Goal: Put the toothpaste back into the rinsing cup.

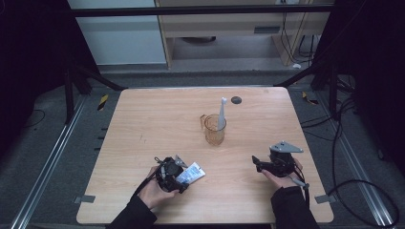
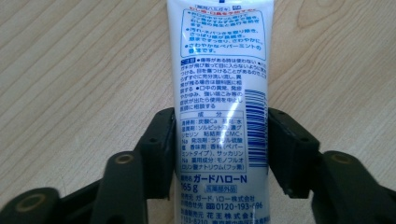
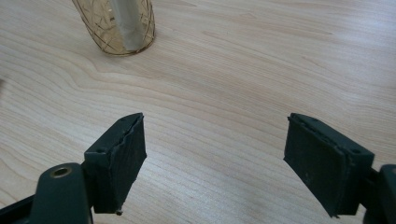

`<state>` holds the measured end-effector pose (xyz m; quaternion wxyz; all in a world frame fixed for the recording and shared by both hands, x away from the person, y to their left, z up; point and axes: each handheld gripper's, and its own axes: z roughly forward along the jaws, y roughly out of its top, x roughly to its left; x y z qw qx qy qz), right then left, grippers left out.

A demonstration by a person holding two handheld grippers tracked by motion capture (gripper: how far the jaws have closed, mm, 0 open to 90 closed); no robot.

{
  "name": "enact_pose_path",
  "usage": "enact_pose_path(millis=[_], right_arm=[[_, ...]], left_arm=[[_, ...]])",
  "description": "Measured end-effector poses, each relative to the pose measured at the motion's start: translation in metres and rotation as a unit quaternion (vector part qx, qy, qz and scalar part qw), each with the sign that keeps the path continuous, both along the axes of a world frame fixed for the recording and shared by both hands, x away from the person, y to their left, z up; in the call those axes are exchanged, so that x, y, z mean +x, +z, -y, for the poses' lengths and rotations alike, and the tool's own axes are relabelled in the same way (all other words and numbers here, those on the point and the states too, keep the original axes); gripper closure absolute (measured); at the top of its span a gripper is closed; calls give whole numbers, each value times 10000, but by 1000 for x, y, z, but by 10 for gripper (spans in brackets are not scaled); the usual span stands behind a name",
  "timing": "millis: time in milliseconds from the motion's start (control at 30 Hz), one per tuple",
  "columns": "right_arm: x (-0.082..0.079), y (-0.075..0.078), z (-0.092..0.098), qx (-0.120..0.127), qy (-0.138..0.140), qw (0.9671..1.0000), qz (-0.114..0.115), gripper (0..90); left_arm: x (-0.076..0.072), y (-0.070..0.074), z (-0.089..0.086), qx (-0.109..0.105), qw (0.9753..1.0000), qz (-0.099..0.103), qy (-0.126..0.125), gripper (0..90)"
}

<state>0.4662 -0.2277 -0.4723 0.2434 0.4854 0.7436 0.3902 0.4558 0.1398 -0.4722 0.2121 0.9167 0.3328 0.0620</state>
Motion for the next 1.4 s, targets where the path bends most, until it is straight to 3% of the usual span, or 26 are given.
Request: enact_pose_path(millis=[200,400,433,533,667,867,933,967,1000,1033,1067,1100,1133,1200,1233,1267,1300,1400], right_arm=[[0,-1,0,-18,8,10000,-1,207],[0,-1,3,13,-32,10000,-16,207],[0,-1,5,17,-61,10000,-14,207],[0,-2,7,32,-82,10000,2,205],[-1,-3,9,23,-110,9999,14,201],[-1,-3,11,-12,-160,9998,104,178],[-1,-3,11,-20,-168,9998,107,176],[-1,-3,11,-20,-168,9998,107,176],[-1,-3,11,-26,-170,9998,113,173],[-1,-3,11,-32,-171,9998,116,172],[-1,-3,11,-37,-175,9998,125,170],[-1,-3,11,-37,-175,9998,125,170],[0,-4,11,-33,-189,9997,132,167],[0,-4,11,-46,-196,9997,127,166],[0,-4,11,-48,-198,9997,130,165],[0,-4,10,-41,-203,9997,125,165],[1,-4,10,-68,-184,9997,143,164],[1,-4,8,-92,-159,9997,140,163]], left_arm=[[-2,3,-3,-118,9999,49,59,621],[-3,10,-12,-354,9992,90,184,653],[-4,17,-18,-513,9979,236,313,656],[-4,26,-25,-689,9955,449,475,660],[-2,35,-32,-836,9927,588,640,663],[6,57,-48,-1097,9831,1033,1035,666],[10,66,-53,-1211,9784,1199,1170,666],[10,66,-53,-1211,9784,1199,1170,666],[15,74,-55,-1311,9744,1329,1256,667],[17,78,-56,-1353,9728,1377,1284,666],[19,81,-56,-1385,9712,1424,1314,667],[19,81,-56,-1385,9712,1424,1314,667],[24,86,-55,-1412,9684,1532,1375,667],[27,88,-54,-1426,9669,1590,1393,667],[32,92,-52,-1493,9640,1665,1441,667],[32,92,-52,-1493,9640,1665,1441,667],[37,95,-49,-1557,9609,1752,1471,667],[45,99,-42,-1660,9560,1867,1541,668]])
